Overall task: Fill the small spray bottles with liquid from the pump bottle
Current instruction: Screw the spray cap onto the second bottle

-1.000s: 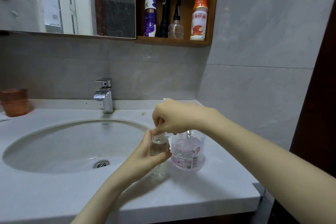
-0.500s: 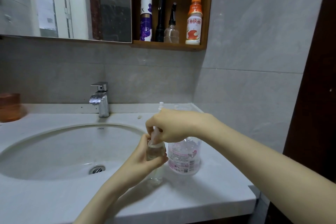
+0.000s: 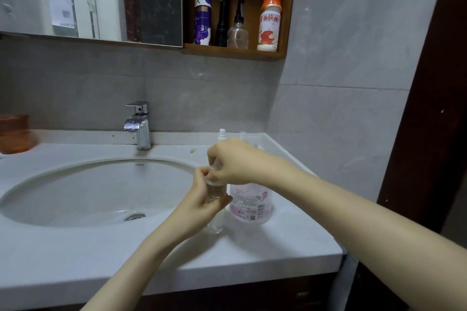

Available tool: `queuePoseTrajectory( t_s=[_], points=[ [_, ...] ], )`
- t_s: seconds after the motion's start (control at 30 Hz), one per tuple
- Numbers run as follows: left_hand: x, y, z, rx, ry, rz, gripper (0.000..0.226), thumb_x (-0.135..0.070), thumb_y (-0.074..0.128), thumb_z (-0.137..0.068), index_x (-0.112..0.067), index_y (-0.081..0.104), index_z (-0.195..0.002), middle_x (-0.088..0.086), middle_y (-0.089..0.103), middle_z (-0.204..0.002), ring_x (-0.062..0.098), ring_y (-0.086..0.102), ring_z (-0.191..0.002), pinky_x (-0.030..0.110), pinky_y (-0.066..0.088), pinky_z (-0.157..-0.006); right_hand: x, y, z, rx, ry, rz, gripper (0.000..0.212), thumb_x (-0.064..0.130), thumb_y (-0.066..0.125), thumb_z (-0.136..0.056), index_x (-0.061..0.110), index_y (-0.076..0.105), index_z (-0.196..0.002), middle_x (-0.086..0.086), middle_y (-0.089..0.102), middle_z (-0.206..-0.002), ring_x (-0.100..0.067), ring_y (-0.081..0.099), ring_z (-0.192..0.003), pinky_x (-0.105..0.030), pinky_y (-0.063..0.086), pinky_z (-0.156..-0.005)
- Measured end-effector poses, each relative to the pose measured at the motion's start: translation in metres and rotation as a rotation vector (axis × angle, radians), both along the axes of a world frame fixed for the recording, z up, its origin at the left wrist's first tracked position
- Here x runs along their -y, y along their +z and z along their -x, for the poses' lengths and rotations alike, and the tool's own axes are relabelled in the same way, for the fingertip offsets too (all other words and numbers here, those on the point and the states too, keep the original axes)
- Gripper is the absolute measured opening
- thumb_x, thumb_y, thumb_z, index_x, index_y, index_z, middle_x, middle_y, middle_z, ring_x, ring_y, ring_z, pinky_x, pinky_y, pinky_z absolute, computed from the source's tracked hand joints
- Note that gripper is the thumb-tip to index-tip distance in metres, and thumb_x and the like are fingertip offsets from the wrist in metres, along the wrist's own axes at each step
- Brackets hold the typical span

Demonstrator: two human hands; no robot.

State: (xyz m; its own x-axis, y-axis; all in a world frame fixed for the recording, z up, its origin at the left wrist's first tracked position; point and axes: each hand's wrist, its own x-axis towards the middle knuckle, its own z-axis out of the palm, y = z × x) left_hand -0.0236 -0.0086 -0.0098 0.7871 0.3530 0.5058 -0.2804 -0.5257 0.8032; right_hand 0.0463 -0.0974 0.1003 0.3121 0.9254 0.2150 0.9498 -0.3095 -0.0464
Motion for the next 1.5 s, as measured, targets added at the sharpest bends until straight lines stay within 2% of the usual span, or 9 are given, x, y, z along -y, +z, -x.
queuePoseTrajectory(
  t_s=[0.1, 0.27, 0.47, 0.6, 0.7, 0.8, 1.0, 1.27, 1.5],
  points=[
    [0.005, 0.002, 0.0, -0.013, -0.009, 0.007, 0.043, -0.003, 0.064, -0.085, -0.025, 0.031, -0.103, -0.001, 0.051, -0.089, -0.006, 0.052, -0.072, 0.016, 0.045, -0.068, 0.01, 0.002, 0.0, -0.074, 0.006, -0.014, 0.015, 0.025, 0.063, -0.083, 0.013, 0.062, -0.092, -0.006, 0.068, -0.089, -0.013, 0.056, -0.06, -0.019, 0.039, -0.048],
    [0.018, 0.04, -0.004, 0.082, -0.023, 0.13, 0.051, -0.011, 0.079, -0.073, -0.023, 0.041, -0.104, 0.001, 0.06, -0.099, 0.003, 0.061, -0.083, 0.019, 0.05, -0.074, 0.026, 0.032, 0.001, -0.081, -0.001, -0.206, 0.02, 0.027, 0.066, -0.081, 0.02, 0.061, -0.098, -0.005, 0.056, -0.097, -0.018, 0.055, -0.089, -0.024, 0.042, -0.066],
    [0.01, 0.069, -0.008, 0.161, -0.023, 0.131, 0.081, -0.087, 0.057, -0.052, -0.027, 0.054, -0.105, -0.01, 0.067, -0.101, 0.005, 0.062, -0.101, 0.019, 0.047, -0.087, 0.065, 0.116, -0.006, -0.261, -0.018, -0.467, 0.014, 0.012, 0.067, -0.084, 0.011, 0.058, -0.095, -0.004, 0.059, -0.077, -0.007, 0.059, -0.059, -0.016, 0.05, -0.051],
    [0.01, 0.063, -0.023, 0.032, -0.029, 0.105, 0.03, -0.047, 0.06, -0.085, -0.028, 0.055, -0.108, -0.01, 0.061, -0.116, 0.007, 0.054, -0.115, 0.02, 0.042, -0.1, 0.063, 0.157, -0.044, -0.149, -0.191, -0.611, 0.029, 0.019, 0.07, -0.078, 0.008, 0.061, -0.103, -0.011, 0.06, -0.096, -0.02, 0.063, -0.083, -0.027, 0.056, -0.068],
    [0.013, 0.054, -0.038, -0.033, 0.062, 0.061, 0.047, -0.027, 0.073, -0.078, -0.021, 0.052, -0.119, -0.009, 0.058, -0.119, 0.002, 0.053, -0.113, 0.016, 0.039, -0.097, 0.047, 0.154, -0.074, -0.115, -0.357, -0.536, 0.045, 0.019, 0.07, -0.076, 0.006, 0.054, -0.117, -0.013, 0.056, -0.11, -0.025, 0.061, -0.091, -0.027, 0.052, -0.064],
    [0.02, 0.046, -0.048, -0.067, 0.058, 0.063, 0.048, -0.017, 0.078, -0.075, -0.019, 0.053, -0.117, -0.009, 0.061, -0.114, 0.001, 0.056, -0.108, 0.01, 0.042, -0.089, 0.03, 0.12, -0.093, -0.085, -0.412, -0.385, 0.024, 0.01, 0.062, -0.08, 0.005, 0.055, -0.103, -0.015, 0.055, -0.102, -0.026, 0.06, -0.083, -0.024, 0.045, -0.05],
    [0.023, 0.032, -0.056, -0.047, 0.082, 0.032, 0.051, -0.027, 0.076, -0.062, -0.021, 0.057, -0.109, -0.007, 0.065, -0.112, 0.003, 0.058, -0.109, 0.02, 0.047, -0.091, 0.0, 0.027, -0.139, -0.064, -0.459, -0.157, 0.012, 0.004, 0.044, -0.08, 0.01, 0.05, -0.088, -0.023, 0.057, -0.112, -0.037, 0.057, -0.105, -0.038, 0.049, -0.081],
    [0.013, 0.034, -0.058, -0.007, 0.072, -0.055, 0.04, -0.014, 0.077, -0.074, -0.031, 0.055, -0.102, -0.013, 0.064, -0.109, -0.005, 0.057, -0.106, 0.016, 0.046, -0.09, -0.017, -0.008, -0.174, -0.087, -0.522, -0.101, 0.03, 0.0, 0.042, -0.085, 0.004, 0.055, -0.112, -0.02, 0.054, -0.119, -0.037, 0.055, -0.107, -0.035, 0.046, -0.083],
    [0.009, 0.034, -0.062, 0.001, 0.058, -0.047, 0.043, -0.014, 0.079, -0.073, -0.032, 0.053, -0.103, -0.014, 0.063, -0.11, -0.004, 0.056, -0.107, 0.015, 0.044, -0.091, -0.018, 0.006, -0.18, -0.171, -0.539, -0.02, 0.026, 0.005, 0.05, -0.082, 0.001, 0.059, -0.106, -0.015, 0.054, -0.1, -0.029, 0.053, -0.08, -0.031, 0.048, -0.069]
  ],
)
